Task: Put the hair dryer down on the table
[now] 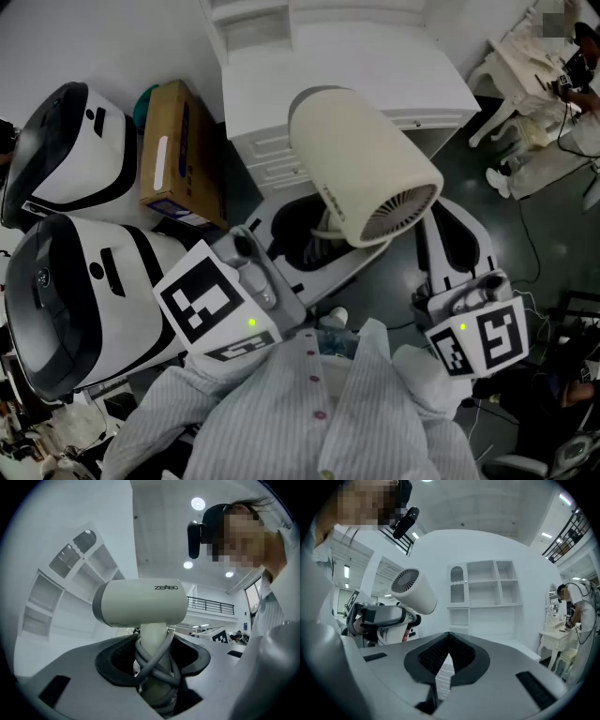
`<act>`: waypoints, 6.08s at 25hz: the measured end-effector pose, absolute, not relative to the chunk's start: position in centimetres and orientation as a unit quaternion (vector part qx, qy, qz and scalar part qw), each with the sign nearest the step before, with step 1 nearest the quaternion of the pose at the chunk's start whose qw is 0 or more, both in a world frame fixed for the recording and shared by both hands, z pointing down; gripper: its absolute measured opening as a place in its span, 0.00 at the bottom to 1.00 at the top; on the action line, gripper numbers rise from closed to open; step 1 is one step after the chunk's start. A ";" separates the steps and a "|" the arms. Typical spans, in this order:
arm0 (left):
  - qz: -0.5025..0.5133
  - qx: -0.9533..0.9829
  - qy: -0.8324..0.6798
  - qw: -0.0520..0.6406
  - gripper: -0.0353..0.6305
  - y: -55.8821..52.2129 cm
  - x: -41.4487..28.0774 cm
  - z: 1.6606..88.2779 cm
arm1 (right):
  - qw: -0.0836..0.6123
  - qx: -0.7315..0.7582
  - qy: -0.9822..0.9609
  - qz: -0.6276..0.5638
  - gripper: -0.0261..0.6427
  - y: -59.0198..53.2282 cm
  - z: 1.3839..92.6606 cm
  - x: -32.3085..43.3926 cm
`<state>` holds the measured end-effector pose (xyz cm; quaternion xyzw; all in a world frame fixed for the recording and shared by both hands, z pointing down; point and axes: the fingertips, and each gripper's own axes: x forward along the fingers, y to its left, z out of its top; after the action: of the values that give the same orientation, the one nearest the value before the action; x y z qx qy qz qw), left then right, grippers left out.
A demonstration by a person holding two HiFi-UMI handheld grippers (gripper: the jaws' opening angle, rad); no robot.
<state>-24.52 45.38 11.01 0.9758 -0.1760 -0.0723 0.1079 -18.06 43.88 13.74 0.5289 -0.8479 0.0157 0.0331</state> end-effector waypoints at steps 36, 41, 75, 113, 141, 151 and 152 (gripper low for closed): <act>-0.058 0.973 -0.196 0.103 0.38 49.5 -17.1 12.2 | 0.035 0.529 -0.848 0.029 0.06 49.9 15.7 -9.2; -0.052 0.974 -0.194 0.107 0.38 44.6 -16.9 12.8 | 0.042 0.534 -0.844 0.032 0.06 45.4 16.1 -8.9; -0.036 0.982 -0.135 0.125 0.38 17.1 -14.2 15.2 | 0.052 0.591 -0.803 0.054 0.06 19.2 18.5 -6.0; -0.036 0.961 -0.244 0.125 0.38 -12.2 8.4 15.9 | 0.069 0.501 -0.861 0.057 0.06 -11.5 19.2 17.1; 0.064 0.959 -0.244 0.128 0.38 -22.1 10.6 21.2 | 0.063 0.498 -0.860 0.097 0.06 -20.8 21.7 18.8; 0.148 0.953 -0.231 0.128 0.38 -23.4 10.9 26.7 | 0.084 0.499 -0.853 0.126 0.06 -20.8 24.4 18.3; 0.157 0.952 -0.228 0.132 0.38 -23.4 10.9 27.4 | 0.086 0.499 -0.852 0.130 0.06 -20.8 24.8 18.3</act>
<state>10.93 -23.42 27.39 0.9518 -0.2283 0.1567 0.1316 18.25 -20.77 24.76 0.4989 -0.8524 0.1304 0.0865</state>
